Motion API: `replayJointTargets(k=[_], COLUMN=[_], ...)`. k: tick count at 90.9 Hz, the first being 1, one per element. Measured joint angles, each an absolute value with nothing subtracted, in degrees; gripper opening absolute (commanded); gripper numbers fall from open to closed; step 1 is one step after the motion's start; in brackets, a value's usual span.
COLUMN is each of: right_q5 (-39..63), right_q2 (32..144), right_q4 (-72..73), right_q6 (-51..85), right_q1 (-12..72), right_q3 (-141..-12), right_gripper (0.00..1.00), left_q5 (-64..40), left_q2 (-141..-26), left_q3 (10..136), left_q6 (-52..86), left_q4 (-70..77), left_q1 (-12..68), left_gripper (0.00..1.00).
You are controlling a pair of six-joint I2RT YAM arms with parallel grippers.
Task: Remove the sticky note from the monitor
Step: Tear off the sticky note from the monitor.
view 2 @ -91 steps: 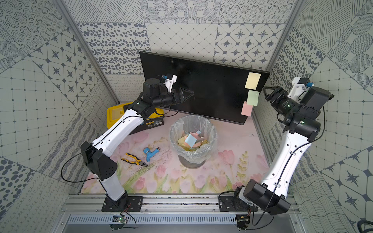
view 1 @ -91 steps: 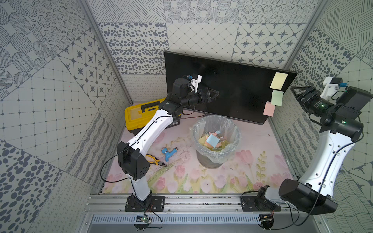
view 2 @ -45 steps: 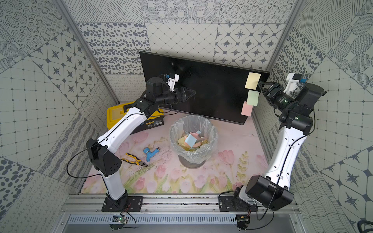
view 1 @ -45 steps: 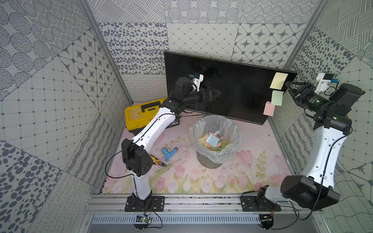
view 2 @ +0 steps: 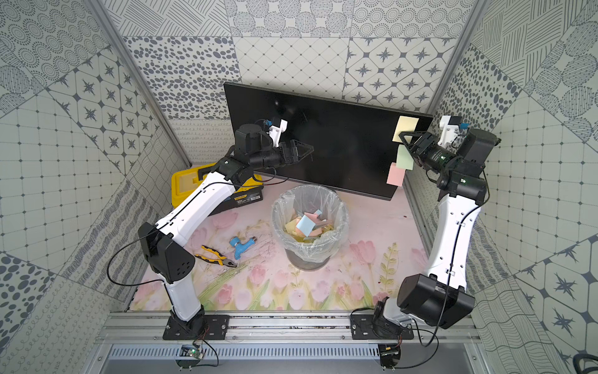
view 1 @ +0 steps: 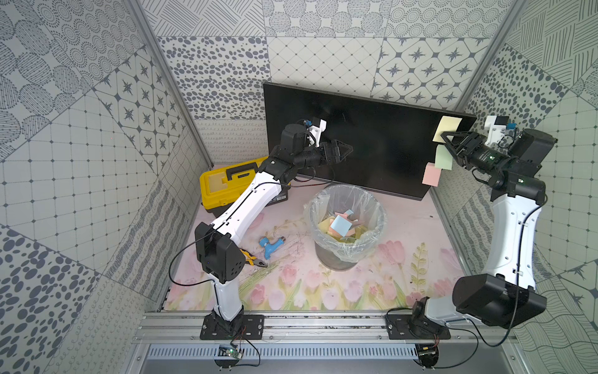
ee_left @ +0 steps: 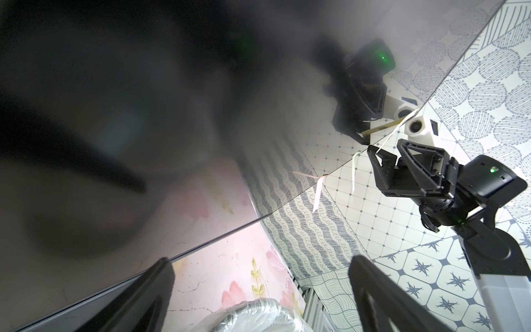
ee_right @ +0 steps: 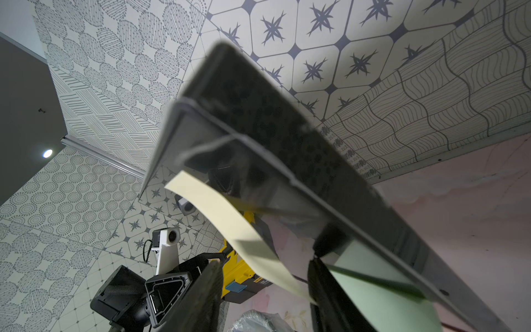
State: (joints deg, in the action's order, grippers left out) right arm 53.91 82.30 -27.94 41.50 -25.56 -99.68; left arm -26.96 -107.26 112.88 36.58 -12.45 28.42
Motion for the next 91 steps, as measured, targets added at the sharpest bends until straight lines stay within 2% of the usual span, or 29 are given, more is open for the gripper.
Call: replayJointTargets(k=[11, 27, 91], right_q5=[53.4, 52.6, 52.5], right_q2=[82.3, 82.3, 76.4], right_q4=[-27.9, -27.5, -27.5], right_q6=[41.4, 41.3, 42.7], right_q1=[-25.5, -25.5, -25.3], right_q3=[-99.7, -99.7, -99.9], right_gripper=[0.27, 0.00, 0.00], left_q5=[-27.0, -26.9, -26.8], left_q2=[-107.3, -107.3, -107.3], left_q3=[112.9, 112.9, 112.9], left_q6=[36.6, 36.6, 36.1], left_q4=[-12.5, -12.5, -13.1], left_q1=[28.4, 28.4, 28.5], left_gripper=[0.99, 0.99, 0.99])
